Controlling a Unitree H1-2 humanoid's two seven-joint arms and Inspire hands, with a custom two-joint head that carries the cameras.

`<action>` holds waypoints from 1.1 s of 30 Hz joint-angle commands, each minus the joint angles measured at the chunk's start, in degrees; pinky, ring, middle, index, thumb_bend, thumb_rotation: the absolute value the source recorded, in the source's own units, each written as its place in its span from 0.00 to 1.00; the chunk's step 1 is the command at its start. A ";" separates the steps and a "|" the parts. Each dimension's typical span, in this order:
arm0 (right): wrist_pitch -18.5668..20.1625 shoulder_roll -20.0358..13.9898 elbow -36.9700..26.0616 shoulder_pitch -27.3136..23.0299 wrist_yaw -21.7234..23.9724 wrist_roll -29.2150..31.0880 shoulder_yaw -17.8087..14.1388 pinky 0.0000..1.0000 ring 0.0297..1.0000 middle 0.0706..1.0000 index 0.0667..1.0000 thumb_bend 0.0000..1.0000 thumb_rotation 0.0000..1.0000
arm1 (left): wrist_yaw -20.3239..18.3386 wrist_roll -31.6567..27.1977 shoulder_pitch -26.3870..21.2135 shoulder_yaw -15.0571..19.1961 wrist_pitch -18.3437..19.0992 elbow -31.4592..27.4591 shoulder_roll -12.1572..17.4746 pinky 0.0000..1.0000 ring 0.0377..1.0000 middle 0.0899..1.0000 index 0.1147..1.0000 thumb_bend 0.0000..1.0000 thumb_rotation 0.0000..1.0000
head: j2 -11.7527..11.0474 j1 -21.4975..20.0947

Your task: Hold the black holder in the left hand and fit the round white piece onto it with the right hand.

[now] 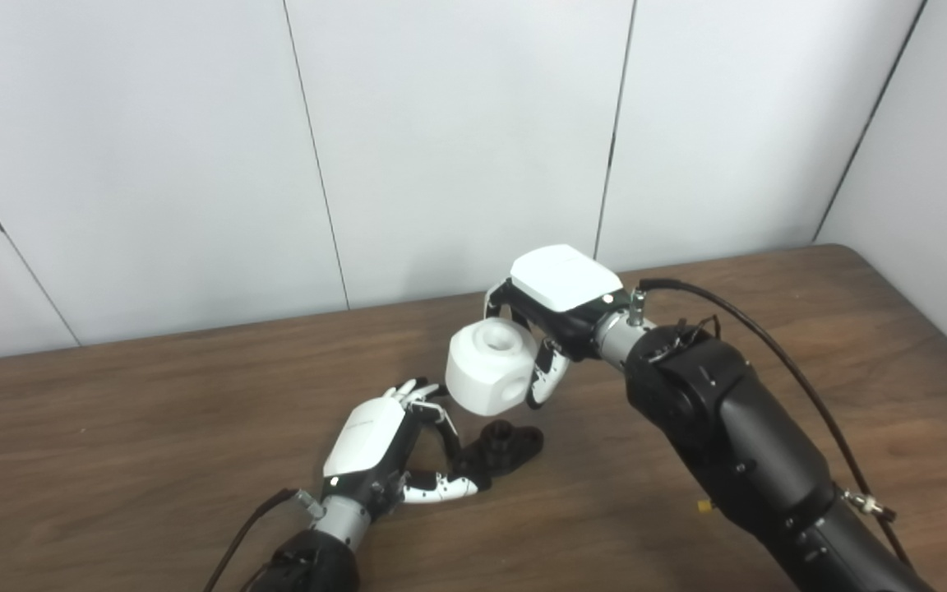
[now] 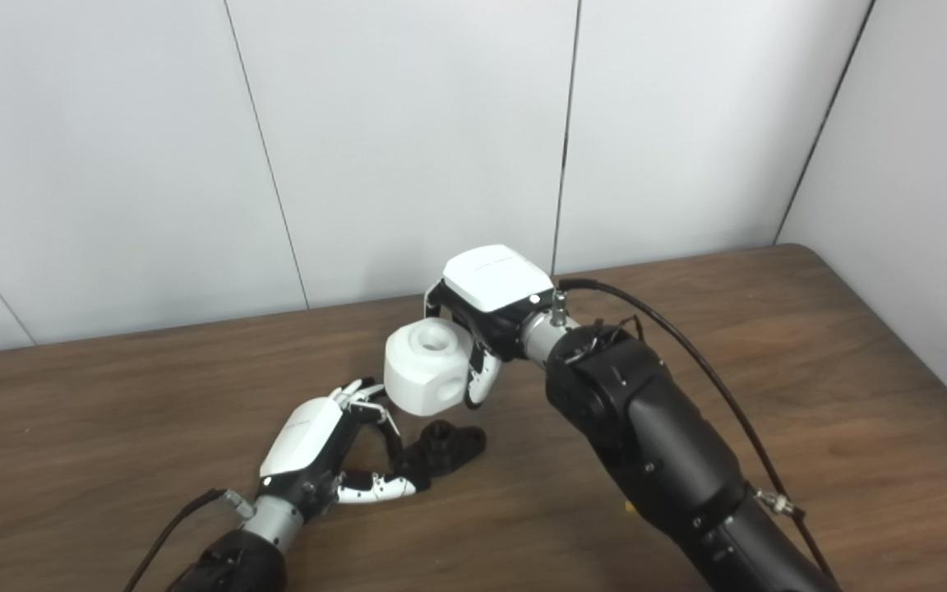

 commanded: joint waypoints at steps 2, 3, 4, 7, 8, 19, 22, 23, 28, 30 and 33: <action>-0.50 -1.33 -2.52 -2.35 -0.76 -0.28 -1.39 0.08 0.12 0.43 0.44 0.53 0.00 | -3.79 0.50 2.26 -2.09 0.87 3.78 -0.05 0.95 0.96 0.87 0.41 0.52 0.04 | 0.04 -0.09; -0.70 -1.40 -2.73 -2.28 -0.89 -0.18 -1.47 0.08 0.12 0.43 0.44 0.53 0.00 | -3.90 0.42 2.23 -2.05 0.93 3.78 -0.06 0.95 0.96 0.87 0.41 0.52 0.04 | 0.06 -0.11; -0.84 -1.44 -2.86 -2.24 -0.98 -0.10 -1.53 0.08 0.12 0.43 0.44 0.53 0.00 | -4.00 0.37 2.20 -2.01 0.97 3.77 -0.07 0.95 0.96 0.87 0.41 0.52 0.04 | 0.06 -0.11; -0.78 -1.59 -3.67 -1.96 -0.48 -0.38 -1.47 0.08 0.12 0.43 0.44 0.53 0.00 | -4.00 0.49 2.13 -2.04 0.90 3.82 -0.03 0.96 0.96 0.87 0.41 0.52 0.04 | 0.03 -0.11; -0.72 -1.61 -3.94 -1.86 -0.26 -0.55 -1.40 0.08 0.12 0.43 0.44 0.53 0.00 | -4.08 0.70 2.07 -2.17 0.93 3.80 0.06 0.95 0.96 0.87 0.41 0.52 0.04 | 0.05 -0.11; -0.73 -1.15 -5.01 -0.13 0.73 -1.11 -1.11 0.11 0.15 0.43 0.44 0.53 0.00 | -4.29 0.61 2.01 -2.20 0.86 3.44 0.36 0.95 0.96 0.87 0.41 0.52 0.04 | 0.35 -0.18; -0.88 -1.18 -4.89 0.14 0.83 -1.83 -0.81 0.11 0.15 0.43 0.44 0.53 0.00 | -4.54 0.30 2.10 -2.03 1.20 3.16 0.25 0.95 0.96 0.87 0.41 0.52 0.04 | 0.47 -0.05; -0.90 -1.16 -4.88 0.23 0.86 -1.89 -0.78 0.11 0.15 0.43 0.44 0.53 0.00 | -4.75 0.27 2.10 -2.04 1.40 3.00 0.24 0.95 0.96 0.87 0.41 0.52 0.04 | 0.51 0.00; -0.69 -0.80 -4.92 0.77 0.90 -1.12 -0.96 0.11 0.15 0.43 0.44 0.53 0.00 | -4.39 0.39 2.21 -2.18 0.88 2.94 0.30 0.95 0.96 0.87 0.41 0.52 0.04 | 0.72 0.09; -0.76 -0.72 -4.87 0.99 0.73 -0.70 -1.08 0.11 0.15 0.43 0.44 0.53 0.00 | -4.40 0.44 2.42 -2.15 1.12 2.55 0.28 0.95 0.96 0.87 0.41 0.52 0.04 | 0.86 0.24; -0.66 -0.55 -5.06 1.17 1.01 -0.76 -0.96 0.10 0.15 0.43 0.44 0.53 0.00 | -4.64 0.51 2.68 -2.19 1.52 2.03 0.28 0.95 0.96 0.87 0.41 0.52 0.04 | 1.17 0.46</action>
